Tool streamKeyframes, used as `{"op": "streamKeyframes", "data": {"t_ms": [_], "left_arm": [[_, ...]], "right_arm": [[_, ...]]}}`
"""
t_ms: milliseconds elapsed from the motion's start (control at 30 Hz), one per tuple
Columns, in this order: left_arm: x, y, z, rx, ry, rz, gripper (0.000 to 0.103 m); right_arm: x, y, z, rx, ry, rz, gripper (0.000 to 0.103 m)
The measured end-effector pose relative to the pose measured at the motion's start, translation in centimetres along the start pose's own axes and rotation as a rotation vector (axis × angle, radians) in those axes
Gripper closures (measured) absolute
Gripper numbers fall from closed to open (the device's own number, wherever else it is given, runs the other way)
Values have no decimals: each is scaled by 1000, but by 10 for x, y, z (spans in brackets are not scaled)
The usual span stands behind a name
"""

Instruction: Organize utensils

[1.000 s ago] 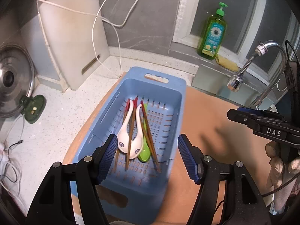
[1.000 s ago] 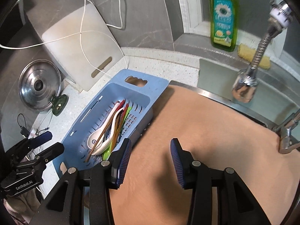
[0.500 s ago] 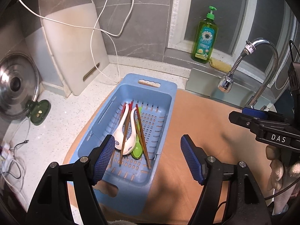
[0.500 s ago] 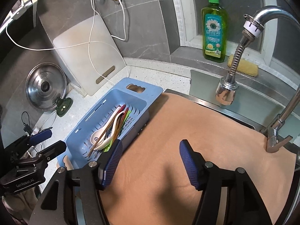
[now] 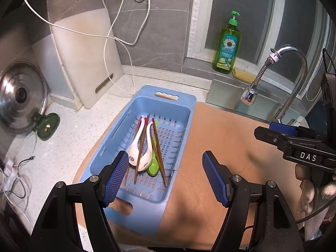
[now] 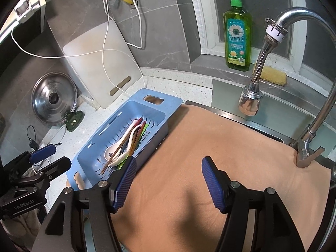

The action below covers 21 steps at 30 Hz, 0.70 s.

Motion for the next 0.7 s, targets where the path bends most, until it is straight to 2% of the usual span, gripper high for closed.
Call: {"op": "streamKeyframes", "data": {"t_ms": [700], "left_arm": [[-1,2,0,0,28,-17,30]], "right_arm": [[-5,-1,-2,8,-4,-6,42]]}}
Point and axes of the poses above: each gripper's, at about its wrist camera, not at the fingertips, and y roughly against the way its jaws point, x to its left, z to its top, the point moved 5 cm from there along -y, roughly the way its jaws point, and after that the axes turned 2 degrees about x, right-handed, at the moved point
